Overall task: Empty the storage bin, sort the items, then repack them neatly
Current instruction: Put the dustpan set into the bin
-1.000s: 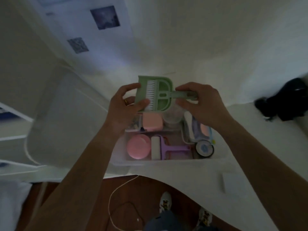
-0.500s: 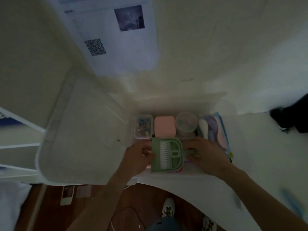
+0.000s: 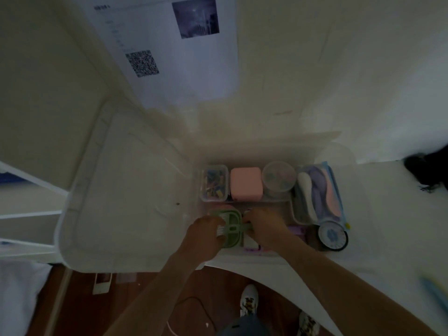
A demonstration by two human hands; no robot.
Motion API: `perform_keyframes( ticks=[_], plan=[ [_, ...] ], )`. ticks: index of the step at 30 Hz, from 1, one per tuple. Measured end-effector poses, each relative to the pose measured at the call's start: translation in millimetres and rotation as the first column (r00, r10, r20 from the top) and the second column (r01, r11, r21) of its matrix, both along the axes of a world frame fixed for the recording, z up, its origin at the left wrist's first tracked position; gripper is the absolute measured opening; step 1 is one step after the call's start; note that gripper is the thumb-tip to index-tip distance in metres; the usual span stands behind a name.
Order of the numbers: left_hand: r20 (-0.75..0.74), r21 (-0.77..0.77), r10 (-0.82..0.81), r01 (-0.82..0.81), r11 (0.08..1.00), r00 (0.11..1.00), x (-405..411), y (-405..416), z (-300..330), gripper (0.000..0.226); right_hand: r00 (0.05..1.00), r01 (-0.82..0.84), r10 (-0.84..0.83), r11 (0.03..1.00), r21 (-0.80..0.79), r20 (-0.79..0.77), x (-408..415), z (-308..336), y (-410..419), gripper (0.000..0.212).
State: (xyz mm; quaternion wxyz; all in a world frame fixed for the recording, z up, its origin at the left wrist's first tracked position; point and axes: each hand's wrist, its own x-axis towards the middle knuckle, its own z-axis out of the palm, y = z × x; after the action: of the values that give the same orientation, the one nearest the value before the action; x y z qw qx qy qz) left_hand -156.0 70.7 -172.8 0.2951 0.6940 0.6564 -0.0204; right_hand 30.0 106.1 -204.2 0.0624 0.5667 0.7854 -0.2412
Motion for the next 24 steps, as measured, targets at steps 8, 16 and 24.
perform_keyframes(
  ticks=[8,16,24],
  plan=[
    [-0.05,-0.037,0.006,-0.008,0.999,0.999,10,7,-11,0.033,0.995,0.04,-0.032,0.996,0.075,-0.098,-2,-8,-3,0.037],
    [0.033,0.489,-0.146,0.112,0.865,0.989,105,-11,21,0.052,0.761,0.566,-0.345,0.767,0.302,-0.549,98,47,-64,0.024],
    [0.106,0.621,-0.471,0.312,0.72,0.876,234,-86,4,0.017,0.339,0.932,-0.734,0.349,0.102,-0.589,225,22,-181,0.012]
  ],
)
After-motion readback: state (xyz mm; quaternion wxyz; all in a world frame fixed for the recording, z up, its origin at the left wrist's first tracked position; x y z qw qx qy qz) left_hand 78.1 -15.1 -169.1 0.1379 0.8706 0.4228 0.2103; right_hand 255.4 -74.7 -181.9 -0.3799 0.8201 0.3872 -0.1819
